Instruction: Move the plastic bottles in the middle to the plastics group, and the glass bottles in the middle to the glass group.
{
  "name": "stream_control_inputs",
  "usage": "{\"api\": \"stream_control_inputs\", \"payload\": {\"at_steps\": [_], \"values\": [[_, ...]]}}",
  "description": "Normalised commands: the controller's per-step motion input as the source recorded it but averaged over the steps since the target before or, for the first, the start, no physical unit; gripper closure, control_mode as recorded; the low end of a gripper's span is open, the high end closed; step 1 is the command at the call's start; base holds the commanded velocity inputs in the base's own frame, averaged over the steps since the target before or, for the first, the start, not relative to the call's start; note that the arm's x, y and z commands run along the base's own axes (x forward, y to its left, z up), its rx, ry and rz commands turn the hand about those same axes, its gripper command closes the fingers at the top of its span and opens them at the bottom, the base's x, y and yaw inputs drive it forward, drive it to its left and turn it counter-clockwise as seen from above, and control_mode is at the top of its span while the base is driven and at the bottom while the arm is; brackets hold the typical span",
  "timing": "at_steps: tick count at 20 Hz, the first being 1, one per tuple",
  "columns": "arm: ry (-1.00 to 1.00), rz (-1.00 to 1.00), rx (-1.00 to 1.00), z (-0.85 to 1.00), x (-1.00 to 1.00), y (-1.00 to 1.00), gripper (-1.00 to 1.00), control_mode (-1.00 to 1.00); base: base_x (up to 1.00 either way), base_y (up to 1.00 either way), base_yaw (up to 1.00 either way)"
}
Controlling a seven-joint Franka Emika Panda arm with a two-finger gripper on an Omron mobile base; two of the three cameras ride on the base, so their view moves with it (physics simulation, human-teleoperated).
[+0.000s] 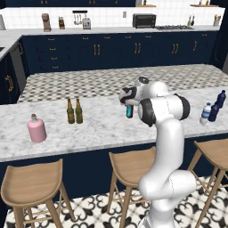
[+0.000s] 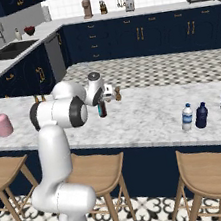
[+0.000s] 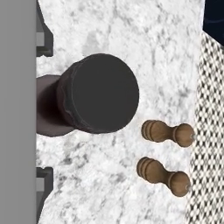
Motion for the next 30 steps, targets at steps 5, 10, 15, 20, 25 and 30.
{"api": "stream_control_inputs", "payload": {"at_steps": [5,10,15,20,25,30], "values": [[0.0,0.0,0.0,-0.09,0.07,0.0,-1.0,-1.0,0.0,0.0,0.0],[0.0,0.0,0.0,-0.02,0.04,0.0,-1.0,-1.0,0.0,0.0,0.0],[0.0,0.0,0.0,0.0,0.0,0.0,1.0,-1.0,0.0,0.0,0.0],[0.0,0.0,0.0,0.0,0.0,0.0,1.0,-1.0,0.0,0.0,0.0],[-0.02,0.01,0.0,0.0,-0.13,0.0,1.0,-1.0,0.0,0.0,0.0],[-0.08,0.17,0.02,0.29,-0.66,0.3,1.0,-1.0,0.0,0.0,0.0]]}}
